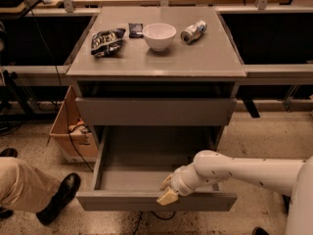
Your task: Close middle drawer
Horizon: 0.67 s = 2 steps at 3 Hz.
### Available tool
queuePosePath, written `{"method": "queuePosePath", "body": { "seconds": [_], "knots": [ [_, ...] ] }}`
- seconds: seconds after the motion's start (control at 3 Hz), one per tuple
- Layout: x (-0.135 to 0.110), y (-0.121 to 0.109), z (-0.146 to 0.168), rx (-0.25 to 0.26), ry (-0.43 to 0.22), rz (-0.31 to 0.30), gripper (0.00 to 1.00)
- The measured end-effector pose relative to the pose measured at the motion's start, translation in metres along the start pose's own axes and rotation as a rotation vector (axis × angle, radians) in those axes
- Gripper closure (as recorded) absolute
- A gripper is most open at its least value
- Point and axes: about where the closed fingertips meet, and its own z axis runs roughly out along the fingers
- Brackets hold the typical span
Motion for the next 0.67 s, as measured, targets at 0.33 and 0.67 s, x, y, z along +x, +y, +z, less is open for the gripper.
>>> {"method": "queuePosePath", "body": {
  "seconds": [0.33, 0.67],
  "knots": [
    [0.0, 0.001, 0.0, 0.0, 0.0, 0.0, 0.7],
    [-0.018, -0.01, 0.011, -0.006, -0.015, -0.025, 0.47]
  ]
}}
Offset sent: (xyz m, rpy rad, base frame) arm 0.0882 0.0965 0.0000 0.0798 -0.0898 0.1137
